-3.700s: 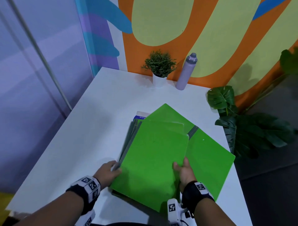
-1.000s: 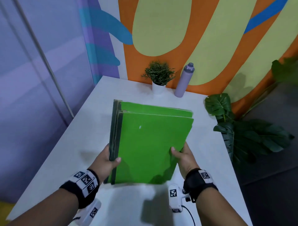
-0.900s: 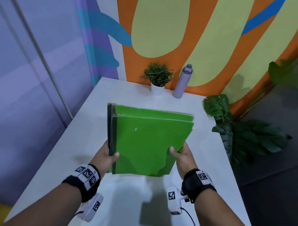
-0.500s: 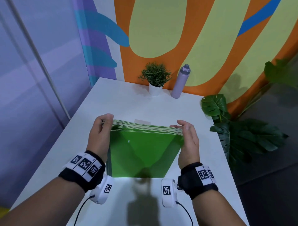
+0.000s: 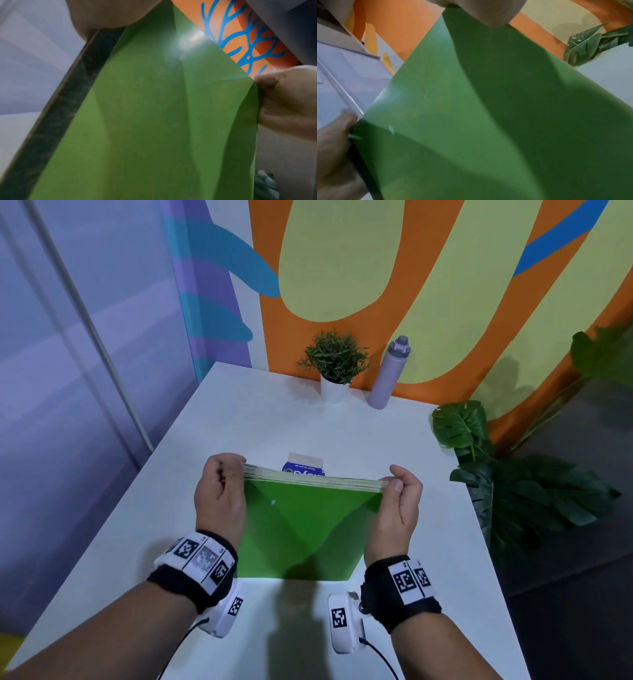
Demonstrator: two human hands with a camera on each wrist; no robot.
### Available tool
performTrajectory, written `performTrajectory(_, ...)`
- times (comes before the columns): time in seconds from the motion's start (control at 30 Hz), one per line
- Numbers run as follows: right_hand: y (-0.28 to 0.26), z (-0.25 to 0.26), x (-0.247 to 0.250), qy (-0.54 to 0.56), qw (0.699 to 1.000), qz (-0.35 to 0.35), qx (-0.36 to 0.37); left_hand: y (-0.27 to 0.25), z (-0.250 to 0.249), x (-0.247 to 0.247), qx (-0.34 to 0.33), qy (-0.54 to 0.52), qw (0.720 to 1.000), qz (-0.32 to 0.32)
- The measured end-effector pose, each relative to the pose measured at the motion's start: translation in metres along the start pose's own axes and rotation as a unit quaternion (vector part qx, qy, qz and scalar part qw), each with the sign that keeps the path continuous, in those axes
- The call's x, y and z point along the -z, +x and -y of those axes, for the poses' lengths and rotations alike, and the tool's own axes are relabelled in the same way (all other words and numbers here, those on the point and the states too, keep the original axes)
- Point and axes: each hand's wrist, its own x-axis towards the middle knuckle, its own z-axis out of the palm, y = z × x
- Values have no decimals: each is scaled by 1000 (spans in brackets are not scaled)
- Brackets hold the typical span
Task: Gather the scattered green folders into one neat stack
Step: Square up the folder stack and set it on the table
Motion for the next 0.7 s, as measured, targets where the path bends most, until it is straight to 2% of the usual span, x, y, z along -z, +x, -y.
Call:
performTrajectory(0.07, -3, -6, 2, -6, 1000, 17, 11, 1, 4, 3, 9, 8, 1000, 29)
performTrajectory(0.2, -10, -15, 7, -34, 998, 47, 15, 2, 16, 12, 93, -12, 990, 108)
performTrajectory(0.43, -24, -34, 19, -50, 995, 88, -25, 4, 45, 26, 142, 52, 972, 180)
performTrajectory(0.6, -44, -58, 35, -115, 974, 149, -123, -13, 70, 35, 219, 107, 944, 222)
performTrajectory(0.7, -53, -77, 42, -186, 948, 185, -178, -22, 81, 34, 240, 108, 942, 209)
